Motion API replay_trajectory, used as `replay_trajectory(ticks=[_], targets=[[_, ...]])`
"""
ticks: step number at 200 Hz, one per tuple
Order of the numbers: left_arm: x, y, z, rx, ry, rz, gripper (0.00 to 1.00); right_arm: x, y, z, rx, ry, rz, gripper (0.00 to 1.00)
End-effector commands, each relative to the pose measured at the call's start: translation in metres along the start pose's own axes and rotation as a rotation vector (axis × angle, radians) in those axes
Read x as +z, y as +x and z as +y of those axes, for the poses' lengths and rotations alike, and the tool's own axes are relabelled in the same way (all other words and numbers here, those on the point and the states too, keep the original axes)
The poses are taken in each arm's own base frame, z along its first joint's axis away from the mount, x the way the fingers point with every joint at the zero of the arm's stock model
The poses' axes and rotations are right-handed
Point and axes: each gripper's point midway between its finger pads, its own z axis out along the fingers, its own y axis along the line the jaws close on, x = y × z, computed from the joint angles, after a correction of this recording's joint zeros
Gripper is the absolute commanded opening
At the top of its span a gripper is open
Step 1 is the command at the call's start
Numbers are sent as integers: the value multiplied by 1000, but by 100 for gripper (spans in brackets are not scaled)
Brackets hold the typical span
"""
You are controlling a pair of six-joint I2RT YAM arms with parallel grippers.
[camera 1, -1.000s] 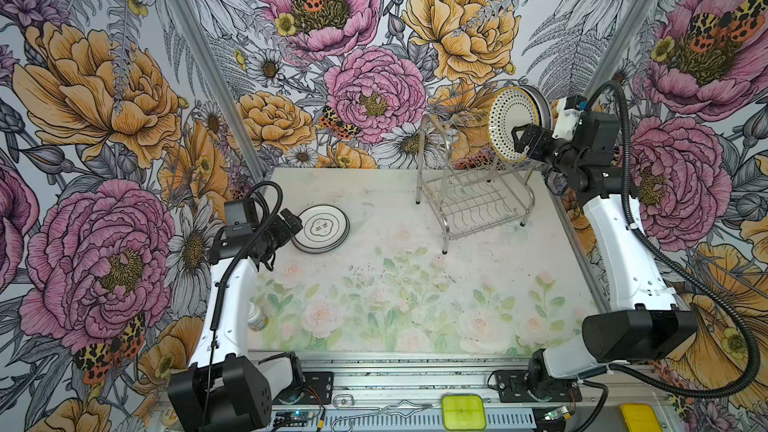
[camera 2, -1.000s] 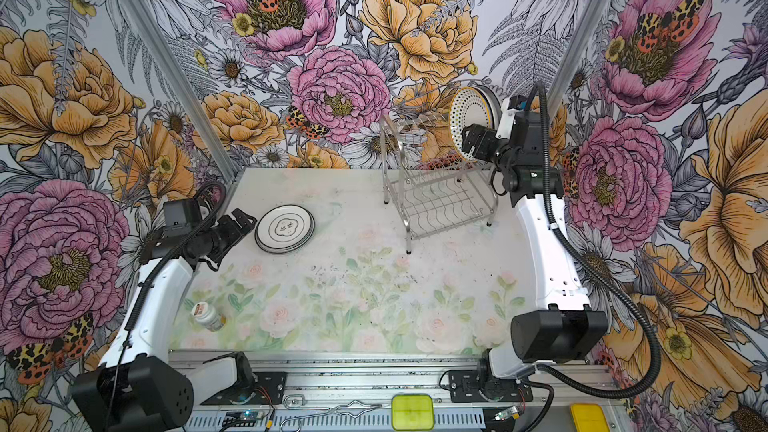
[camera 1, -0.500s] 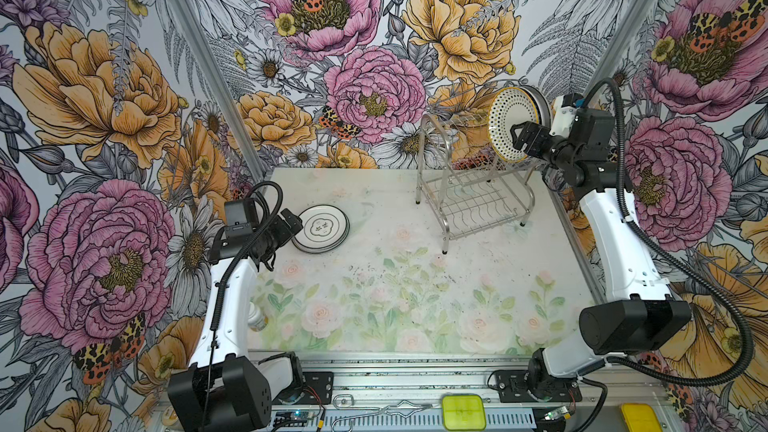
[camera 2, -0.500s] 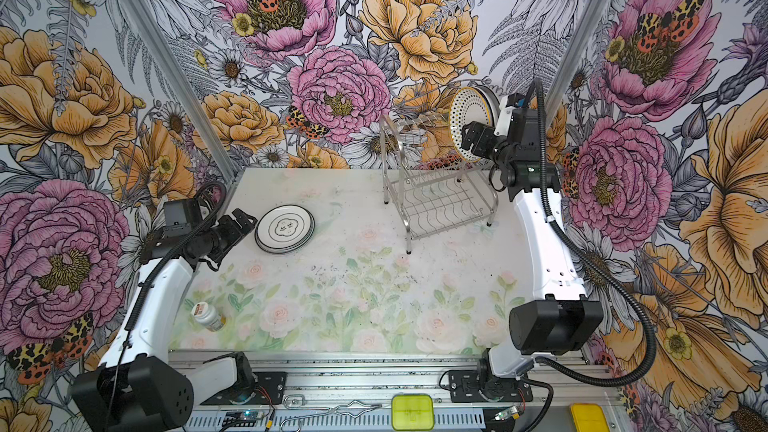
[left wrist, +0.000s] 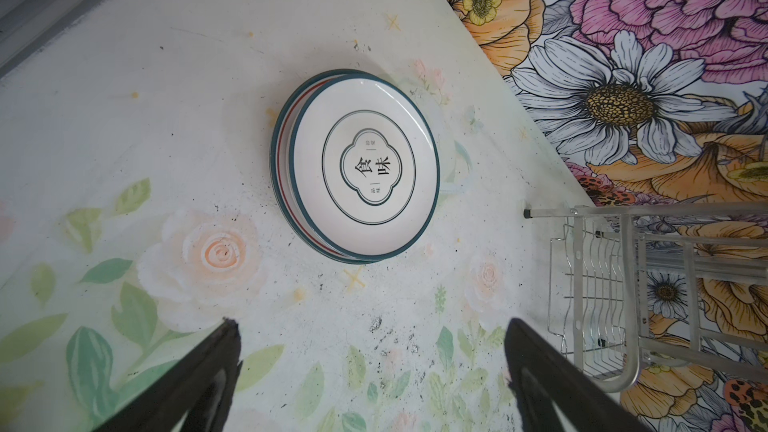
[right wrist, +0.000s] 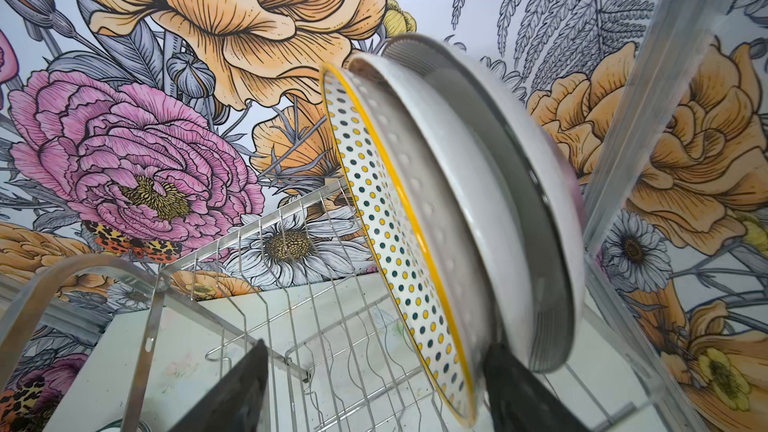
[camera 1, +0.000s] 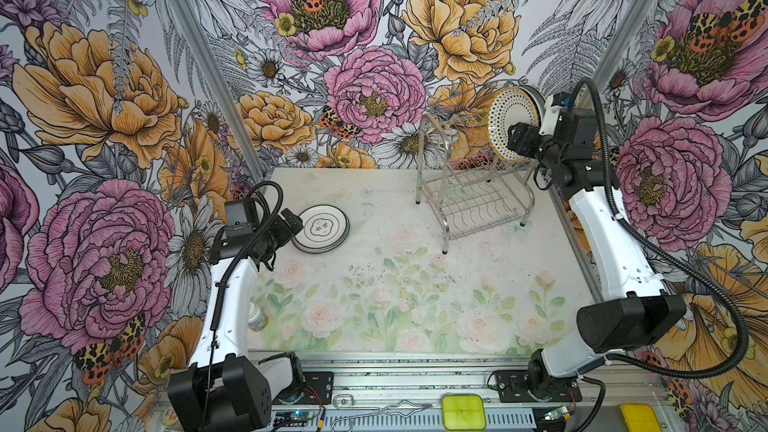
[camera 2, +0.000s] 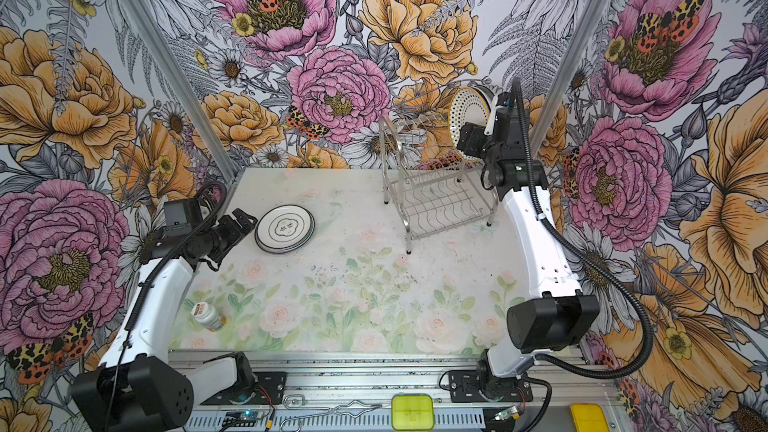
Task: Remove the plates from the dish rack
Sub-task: 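Move the right gripper down onto the yellow-rimmed dotted plate's rim in the rack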
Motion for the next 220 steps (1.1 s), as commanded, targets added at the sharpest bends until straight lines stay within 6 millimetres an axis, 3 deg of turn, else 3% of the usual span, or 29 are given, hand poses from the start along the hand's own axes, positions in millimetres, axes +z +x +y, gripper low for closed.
replay_trajectory(ticks=[1, 52, 107, 220], targets=[[3, 7, -3, 14, 19, 24, 99, 0, -6, -14, -64, 128, -35, 81], [2, 7, -3, 15, 20, 24, 99, 13, 4, -22, -103, 212, -16, 75], [2, 7, -3, 16, 20, 24, 99, 28, 15, -27, -113, 263, 5, 61], [3, 8, -5, 15, 30, 32, 99, 36, 1, -31, -108, 341, -79, 35]])
